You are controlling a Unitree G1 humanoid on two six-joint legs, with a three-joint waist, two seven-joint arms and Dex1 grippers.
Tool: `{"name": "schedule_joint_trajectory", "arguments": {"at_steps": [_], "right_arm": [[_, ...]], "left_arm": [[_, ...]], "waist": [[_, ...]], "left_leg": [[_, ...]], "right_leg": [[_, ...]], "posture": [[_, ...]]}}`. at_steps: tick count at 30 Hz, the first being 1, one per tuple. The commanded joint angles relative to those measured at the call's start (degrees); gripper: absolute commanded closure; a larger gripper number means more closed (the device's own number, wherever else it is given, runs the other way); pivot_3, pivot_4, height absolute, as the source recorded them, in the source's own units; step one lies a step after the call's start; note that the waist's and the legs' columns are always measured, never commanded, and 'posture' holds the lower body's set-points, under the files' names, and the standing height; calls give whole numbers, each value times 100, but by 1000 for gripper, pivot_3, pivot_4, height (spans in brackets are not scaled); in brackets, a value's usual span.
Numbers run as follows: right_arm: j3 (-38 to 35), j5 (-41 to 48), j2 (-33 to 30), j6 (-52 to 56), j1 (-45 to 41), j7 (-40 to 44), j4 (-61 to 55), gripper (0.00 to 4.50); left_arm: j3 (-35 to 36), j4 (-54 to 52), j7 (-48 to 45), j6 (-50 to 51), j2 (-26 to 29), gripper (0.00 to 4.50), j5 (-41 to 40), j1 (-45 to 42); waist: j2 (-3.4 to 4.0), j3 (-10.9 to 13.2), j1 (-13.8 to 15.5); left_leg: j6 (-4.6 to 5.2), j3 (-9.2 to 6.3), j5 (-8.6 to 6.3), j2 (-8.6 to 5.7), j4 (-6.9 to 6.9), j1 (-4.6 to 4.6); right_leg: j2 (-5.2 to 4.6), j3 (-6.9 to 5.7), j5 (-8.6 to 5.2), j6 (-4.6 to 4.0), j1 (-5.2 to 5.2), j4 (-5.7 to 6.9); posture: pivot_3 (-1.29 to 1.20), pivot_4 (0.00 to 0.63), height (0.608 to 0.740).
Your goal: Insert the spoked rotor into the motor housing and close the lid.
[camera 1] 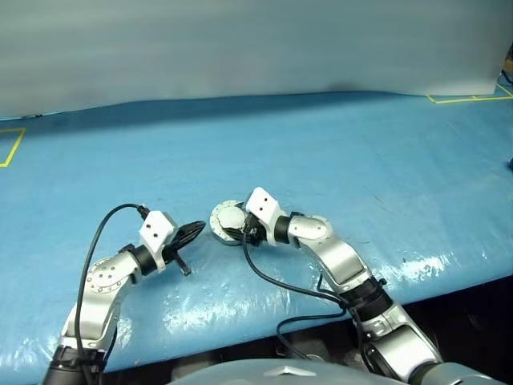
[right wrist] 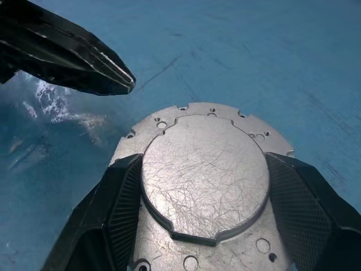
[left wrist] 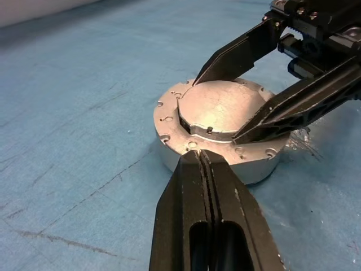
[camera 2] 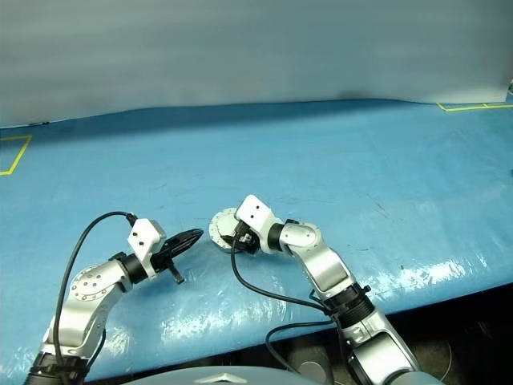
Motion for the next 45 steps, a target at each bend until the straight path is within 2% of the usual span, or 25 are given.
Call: {"name": "schedule_joint_trajectory", "arguments": {"at_steps": [1,6,12,22,23,25,26,29,35,40,45], "right_arm": [[241,16,-183,479,294,238,51,1478],[250,-68,-164,561,312,127,36,1478],[143,-51,-97,584,316,-12,33,1478],[154,-97,-118,270,474,-46,-132,1478],[95,-60,-74,198,494,-70,-163,766],[-26,-10,20,213,485,-171,-250,154],[-66,43,36,215,474,-141,-309,36],[-395,462,72,-157,512,76,-720,36],[-1441,811,239,-688,401,-487,-1067,36],[-2127,2186,30,1079,824,-205,-1178,36],[-3095,3619,319,2908,1118,-524,-677,36]], "left_arm": [[-159,130,89,-112,-155,4500,107,-260],[-398,402,-1,-135,-311,4500,189,-521],[-780,824,-155,-88,-126,4500,635,-667],[-936,939,-259,-118,-123,4500,717,-686],[-933,950,-255,-136,-132,4500,725,-692],[-945,969,-266,-181,-134,4500,746,-701],[-951,977,-280,-198,-130,4500,747,-704],[-961,1003,-280,-226,-138,4500,758,-711],[-994,1008,-293,-257,-118,4500,778,-705],[-1019,1006,-277,-275,-114,4500,784,-699],[-1036,996,-274,-288,-111,4500,788,-685]], "waist": [[0,0,-5],[-1,0,-9],[2,-13,-1],[22,-56,12],[19,-57,13],[18,-58,13],[18,-58,13],[19,-57,27],[21,-52,28],[22,-52,61],[31,-47,62]], "left_leg": [[1,2,0,0,0,0],[0,3,0,-1,0,0],[0,1,0,-1,1,9],[4,0,-2,-3,0,16],[4,-1,-2,-3,0,17],[5,-1,-3,-3,0,16],[5,0,-3,-3,0,16],[5,-2,-3,-3,1,15],[5,-4,-2,-6,1,-24],[14,-7,-7,-8,3,-35],[16,-3,-9,-4,2,-35]], "right_leg": [[0,1,0,0,-1,-1],[3,0,0,1,-2,1],[2,-2,0,1,8,2],[-5,0,-2,4,8,0],[-5,0,-3,6,8,-1],[-6,0,-10,17,6,-2],[-6,1,-16,28,7,-2],[-7,-1,-16,29,4,-1],[-6,-1,2,5,-22,-1],[-9,-6,0,8,-20,-12],[-9,-6,-1,6,-23,-9]], "posture": [[0,150,740],[0,150,740],[0,150,740],[0,150,740],[0,150,740],[0,150,740],[0,150,740],[0,150,740],[0,150,740],[0,150,740],[0,150,740]]}}
